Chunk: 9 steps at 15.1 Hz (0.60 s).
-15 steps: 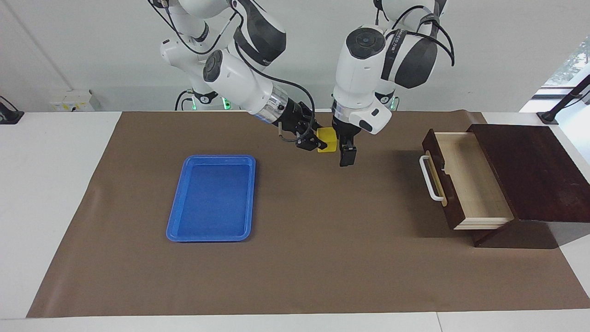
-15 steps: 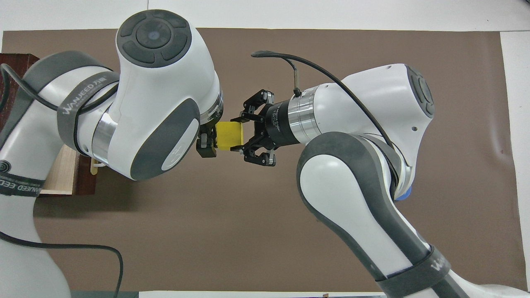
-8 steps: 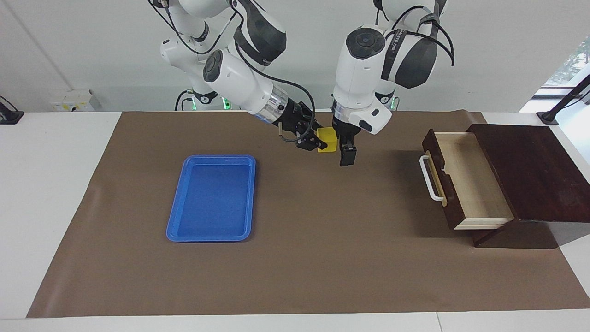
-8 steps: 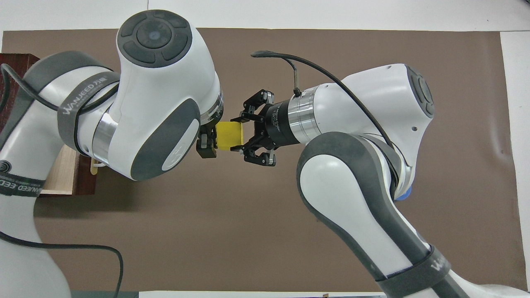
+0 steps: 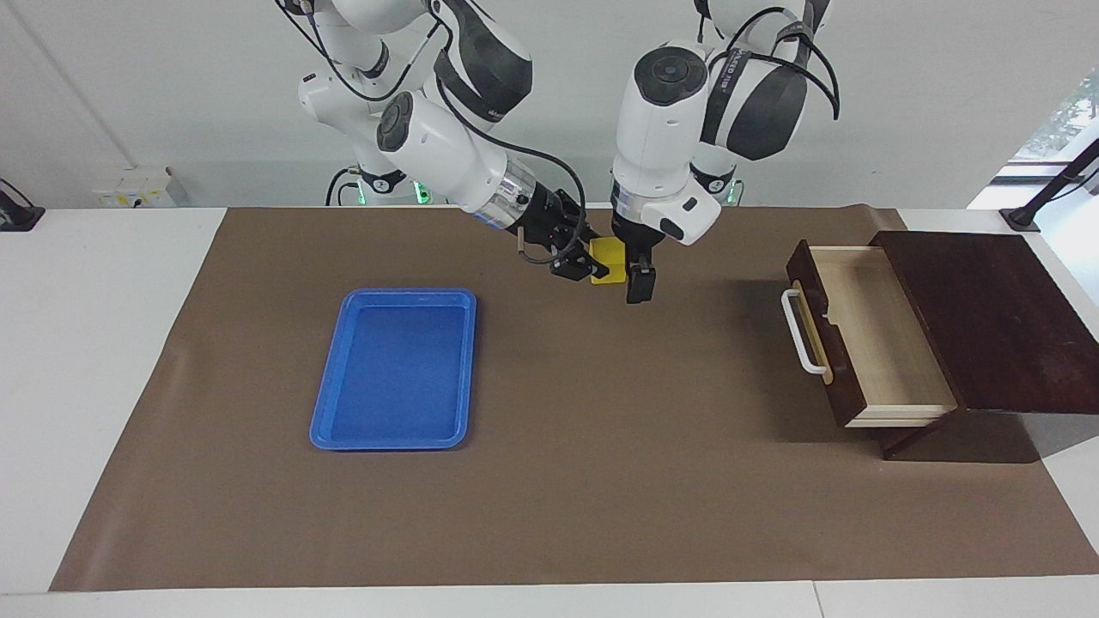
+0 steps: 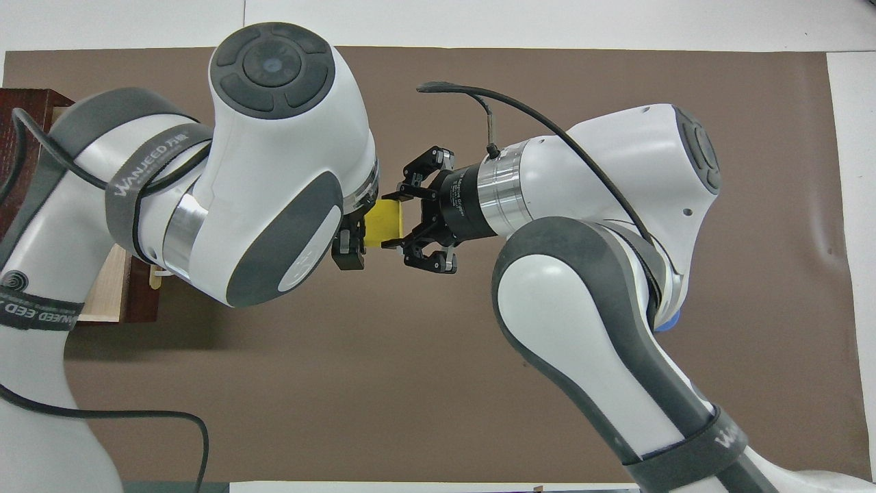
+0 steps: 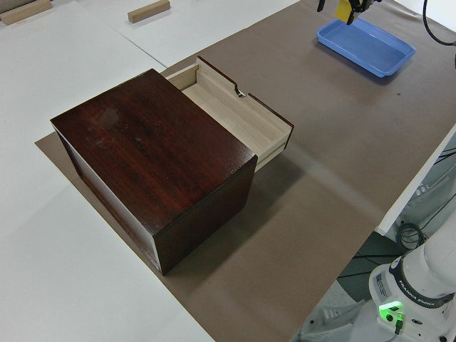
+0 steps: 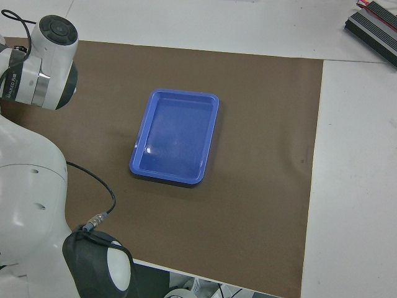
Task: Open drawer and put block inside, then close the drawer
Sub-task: 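Close the left gripper on the block held by the right gripper, then open the right gripper and release the block to the left gripper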
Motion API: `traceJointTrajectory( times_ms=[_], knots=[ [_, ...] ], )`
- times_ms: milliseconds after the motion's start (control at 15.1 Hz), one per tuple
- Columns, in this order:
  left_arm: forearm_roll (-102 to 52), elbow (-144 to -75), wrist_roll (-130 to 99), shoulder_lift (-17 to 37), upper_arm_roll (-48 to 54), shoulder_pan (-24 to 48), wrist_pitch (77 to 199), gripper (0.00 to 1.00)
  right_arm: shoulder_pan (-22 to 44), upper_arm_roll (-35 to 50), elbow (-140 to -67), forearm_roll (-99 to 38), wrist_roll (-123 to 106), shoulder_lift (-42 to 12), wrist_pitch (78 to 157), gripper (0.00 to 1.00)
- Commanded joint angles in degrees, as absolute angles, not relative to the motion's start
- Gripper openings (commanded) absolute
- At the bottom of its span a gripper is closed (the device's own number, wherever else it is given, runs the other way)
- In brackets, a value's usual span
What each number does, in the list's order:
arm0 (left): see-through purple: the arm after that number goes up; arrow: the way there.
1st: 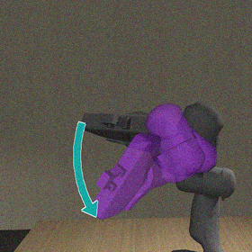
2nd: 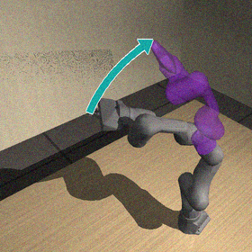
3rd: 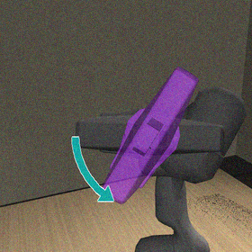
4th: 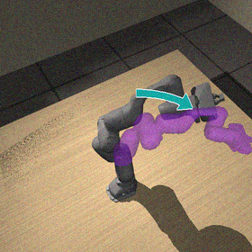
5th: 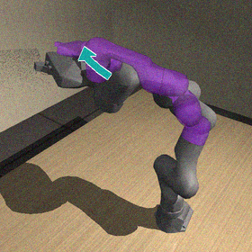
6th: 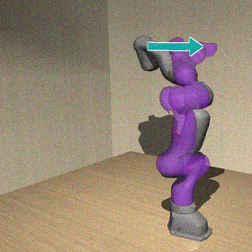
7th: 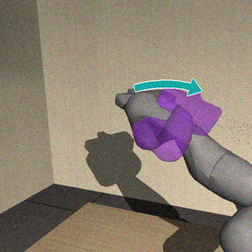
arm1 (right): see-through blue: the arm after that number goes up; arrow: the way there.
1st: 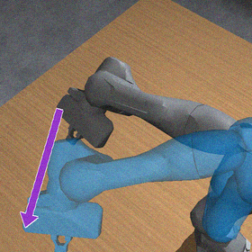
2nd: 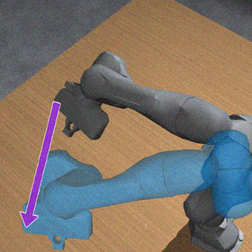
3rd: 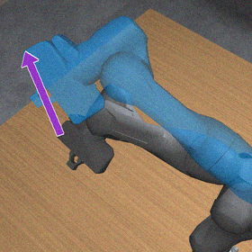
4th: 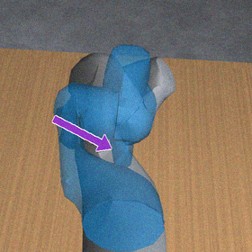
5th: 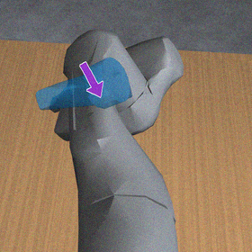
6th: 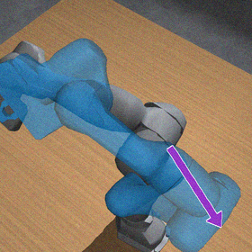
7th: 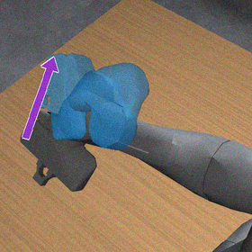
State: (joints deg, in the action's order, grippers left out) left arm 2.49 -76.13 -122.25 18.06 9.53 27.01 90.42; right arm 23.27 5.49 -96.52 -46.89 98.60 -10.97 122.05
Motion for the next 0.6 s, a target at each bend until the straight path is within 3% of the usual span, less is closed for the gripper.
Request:
traceJointTrajectory(
  times_ms=[0, 332, 398, 531],
  knots=[
    [1.5, -73.74, -123.48, 18.46, 8.88, 28.3, 87.54, 1.0, 23.2, 5.62, -95.45, -48.16, 99.84, -11.43, 122.08, 0.0],
    [1.58, -73.39, -123.84, 18.37, 8.79, 28.83, 87.71, 0.98, 23.12, 5.62, -95.36, -48.25, 99.84, -11.51, 121.99, 0.0],
    [1.58, -73.39, -123.84, 18.37, 8.79, 28.83, 87.8, 0.9, 23.12, 5.62, -95.36, -48.16, 99.93, -11.51, 121.99, 0.0],
    [1.58, -73.39, -123.84, 18.37, 8.79, 28.83, 88.15, 0.58, 23.12, 5.62, -95.36, -48.25, 99.84, -11.51, 121.99, 0.0]
  ],
)
